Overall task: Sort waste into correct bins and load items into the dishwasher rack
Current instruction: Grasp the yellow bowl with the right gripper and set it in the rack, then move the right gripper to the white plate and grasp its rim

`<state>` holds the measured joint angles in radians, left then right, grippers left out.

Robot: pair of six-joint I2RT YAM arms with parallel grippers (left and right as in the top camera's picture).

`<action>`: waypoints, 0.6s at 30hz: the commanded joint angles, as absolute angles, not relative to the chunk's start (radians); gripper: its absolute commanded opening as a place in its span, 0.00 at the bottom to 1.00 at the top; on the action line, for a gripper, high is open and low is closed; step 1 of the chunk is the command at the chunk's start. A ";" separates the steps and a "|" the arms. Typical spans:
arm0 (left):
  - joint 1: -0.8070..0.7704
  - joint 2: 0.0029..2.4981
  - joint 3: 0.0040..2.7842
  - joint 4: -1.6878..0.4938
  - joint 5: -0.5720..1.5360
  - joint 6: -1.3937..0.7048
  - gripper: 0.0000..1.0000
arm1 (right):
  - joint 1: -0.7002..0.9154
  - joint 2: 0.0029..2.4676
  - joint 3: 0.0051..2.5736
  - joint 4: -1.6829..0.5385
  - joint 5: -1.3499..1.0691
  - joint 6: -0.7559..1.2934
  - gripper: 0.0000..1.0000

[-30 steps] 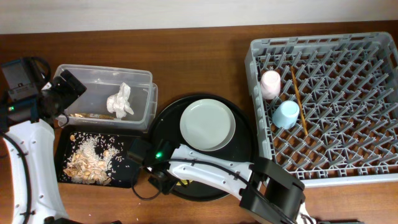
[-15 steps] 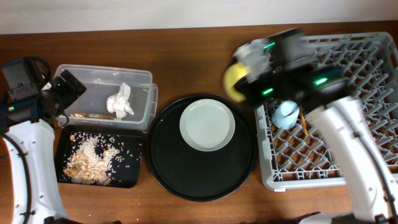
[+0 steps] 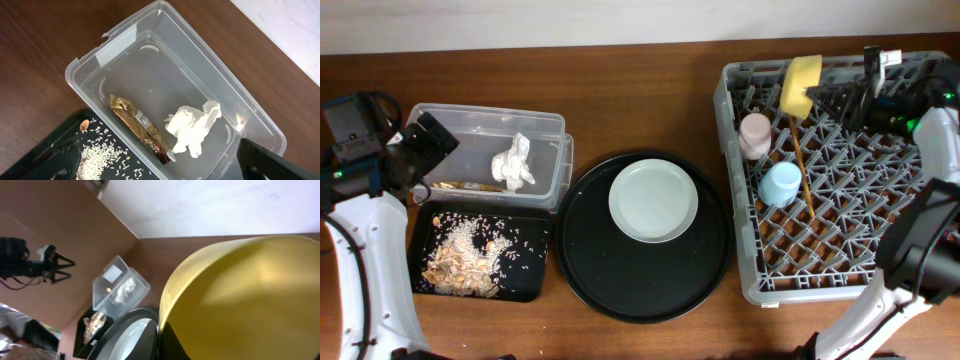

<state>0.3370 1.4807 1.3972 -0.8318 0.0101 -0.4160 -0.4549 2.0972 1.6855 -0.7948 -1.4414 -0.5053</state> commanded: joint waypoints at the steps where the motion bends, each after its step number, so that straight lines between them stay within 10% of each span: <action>1: 0.341 1.460 1.399 -0.832 0.003 -0.418 0.99 | -0.457 2.171 1.689 -0.769 -1.531 -0.519 0.04; 8: 0.341 1.460 1.399 -0.832 0.003 -0.418 0.99 | -0.541 2.206 1.689 -0.796 -1.296 -0.424 0.04; 14: 0.341 1.460 1.399 -0.832 0.003 -0.418 0.99 | -0.607 2.206 1.689 -0.827 -1.308 -0.283 0.58; 18: 0.341 1.460 1.399 -0.832 0.003 -0.418 0.99 | -0.662 2.193 1.689 -0.889 -1.322 -0.268 0.59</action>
<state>0.3370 1.4807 1.3972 -0.8318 0.0101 -0.4160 -0.6319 2.1876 1.6855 -0.8677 -1.3056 -0.2901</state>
